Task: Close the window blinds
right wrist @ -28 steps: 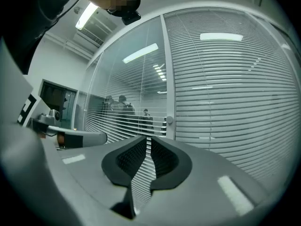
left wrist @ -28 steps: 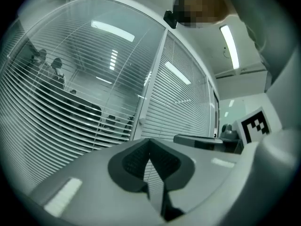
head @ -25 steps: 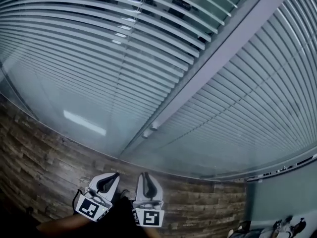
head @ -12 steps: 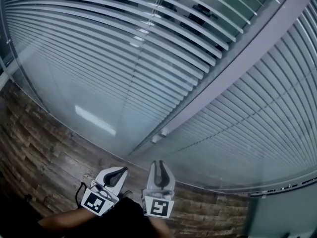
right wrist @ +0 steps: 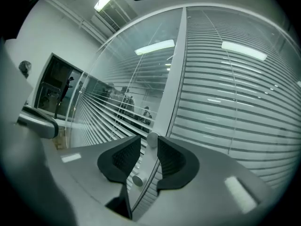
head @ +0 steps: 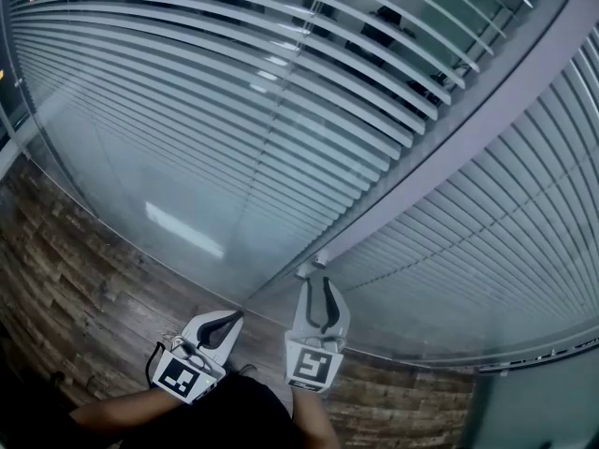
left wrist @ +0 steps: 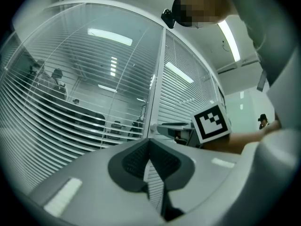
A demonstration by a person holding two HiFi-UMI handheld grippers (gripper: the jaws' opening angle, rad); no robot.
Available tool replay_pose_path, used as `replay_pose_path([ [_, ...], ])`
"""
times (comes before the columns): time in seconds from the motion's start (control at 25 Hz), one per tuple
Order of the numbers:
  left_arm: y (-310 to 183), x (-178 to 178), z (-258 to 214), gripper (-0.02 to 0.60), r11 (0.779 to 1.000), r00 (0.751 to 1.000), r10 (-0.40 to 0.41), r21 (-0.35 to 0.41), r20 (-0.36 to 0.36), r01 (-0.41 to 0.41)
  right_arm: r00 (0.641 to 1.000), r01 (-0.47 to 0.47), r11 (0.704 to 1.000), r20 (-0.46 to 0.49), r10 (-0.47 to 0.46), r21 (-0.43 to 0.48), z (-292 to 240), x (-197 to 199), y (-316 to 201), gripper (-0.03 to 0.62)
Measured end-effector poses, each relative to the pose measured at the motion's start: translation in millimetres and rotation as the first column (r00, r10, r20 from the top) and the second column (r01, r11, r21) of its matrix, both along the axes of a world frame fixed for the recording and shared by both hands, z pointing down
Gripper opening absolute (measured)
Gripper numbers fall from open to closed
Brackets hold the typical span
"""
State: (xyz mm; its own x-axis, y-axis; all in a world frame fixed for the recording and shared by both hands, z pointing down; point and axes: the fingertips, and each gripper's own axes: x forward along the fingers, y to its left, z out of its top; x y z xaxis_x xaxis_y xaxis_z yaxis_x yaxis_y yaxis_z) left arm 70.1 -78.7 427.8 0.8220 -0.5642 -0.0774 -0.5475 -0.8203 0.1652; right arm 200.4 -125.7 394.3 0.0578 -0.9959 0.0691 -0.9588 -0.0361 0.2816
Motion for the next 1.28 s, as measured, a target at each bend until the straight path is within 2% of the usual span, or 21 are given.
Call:
replay_pose_path([
  [0.44,-13,-20,5,-0.002,0.999,1.000,0.012,-0.030,0.010,-0.012,0.992,-0.090,0.995,0.090,0.093,-0.040,2,10,-22,0.126],
  [0.6,-10,-26,3,-0.002,1.000,1.000,0.012,-0.011,0.019,-0.012,0.989,-0.115,0.993,0.091,0.118,-0.032,-2,14,-20,0.147],
  [0.92,-14,-33,21,-0.002,1.000,1.000,0.011,-0.016,0.027,-0.010,0.985,-0.150,0.989,0.086,0.150,-0.007,15,20,-24,0.127],
  [1.04,-15,-39,17,-0.002,1.000,1.000,0.006,-0.018,0.024,-0.006,0.987,-0.149,0.989,0.049,0.150,-0.022,7,15,-23,0.127],
  [1.16,-16,-42,5,-0.002,1.000,1.000,0.003,-0.004,0.021,-0.003,0.989,-0.148,0.988,-0.031,0.146,-0.037,-5,12,-23,0.127],
  [1.28,-17,-43,7,-0.002,1.000,1.000,-0.005,-0.022,0.018,0.005,0.983,-0.136,0.989,-0.129,0.127,-0.061,-4,12,-25,0.126],
])
